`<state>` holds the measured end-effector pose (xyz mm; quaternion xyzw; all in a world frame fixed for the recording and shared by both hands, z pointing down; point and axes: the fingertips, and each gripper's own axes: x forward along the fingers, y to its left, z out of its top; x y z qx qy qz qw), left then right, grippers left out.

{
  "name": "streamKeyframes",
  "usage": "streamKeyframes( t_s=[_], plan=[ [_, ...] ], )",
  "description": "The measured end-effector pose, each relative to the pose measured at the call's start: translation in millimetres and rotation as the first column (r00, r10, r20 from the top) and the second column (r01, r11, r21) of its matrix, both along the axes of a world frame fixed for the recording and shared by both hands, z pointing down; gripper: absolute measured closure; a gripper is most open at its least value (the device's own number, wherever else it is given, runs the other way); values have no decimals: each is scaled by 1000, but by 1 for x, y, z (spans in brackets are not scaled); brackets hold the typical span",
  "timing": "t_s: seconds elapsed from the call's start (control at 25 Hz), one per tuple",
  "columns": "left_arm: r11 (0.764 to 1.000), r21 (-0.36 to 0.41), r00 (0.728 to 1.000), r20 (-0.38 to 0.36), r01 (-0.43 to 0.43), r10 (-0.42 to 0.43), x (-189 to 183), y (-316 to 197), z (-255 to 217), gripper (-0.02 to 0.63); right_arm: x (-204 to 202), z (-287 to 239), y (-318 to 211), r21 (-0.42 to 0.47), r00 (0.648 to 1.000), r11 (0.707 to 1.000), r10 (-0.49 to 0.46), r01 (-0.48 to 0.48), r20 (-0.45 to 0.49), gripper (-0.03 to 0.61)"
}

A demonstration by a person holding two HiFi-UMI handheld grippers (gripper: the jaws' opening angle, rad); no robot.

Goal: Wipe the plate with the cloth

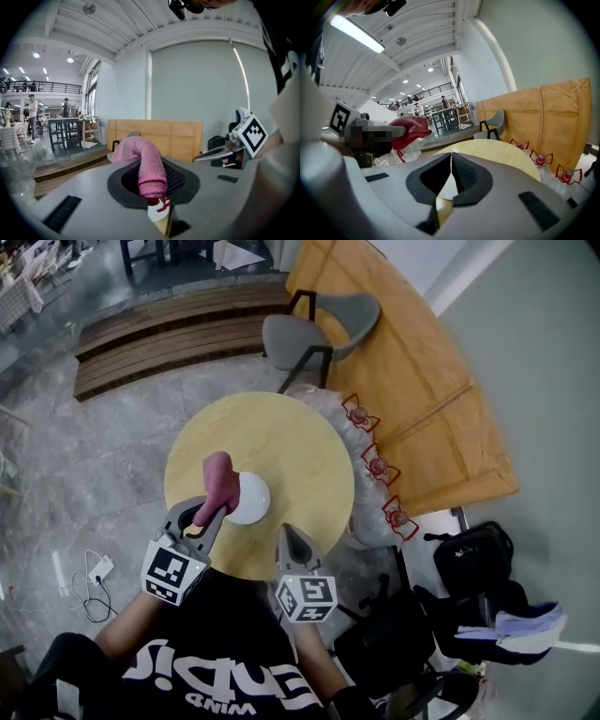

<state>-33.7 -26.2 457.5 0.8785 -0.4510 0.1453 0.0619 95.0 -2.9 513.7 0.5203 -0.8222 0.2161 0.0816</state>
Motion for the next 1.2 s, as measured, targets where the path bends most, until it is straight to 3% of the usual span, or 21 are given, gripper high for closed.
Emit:
streamKeyframes(
  t_s=[0.52,0.6,0.72,1.2],
  plan=[
    [995,-82,998,37,-55,58,-6,-46,37,561,-23,81,-31,-212,999,977,-40,32,-32,554],
    [993,-100,997,41,-57,61,-11,-51,45,561,-28,98,-34,-259,998,965,-54,45,-27,544],
    [991,-118,997,50,-59,65,-15,-57,55,561,-32,126,-37,-333,995,941,-83,63,-46,462],
    [966,-247,989,106,-72,101,-24,-72,119,561,-32,200,-47,-520,995,854,-75,29,-68,462]
  ],
)
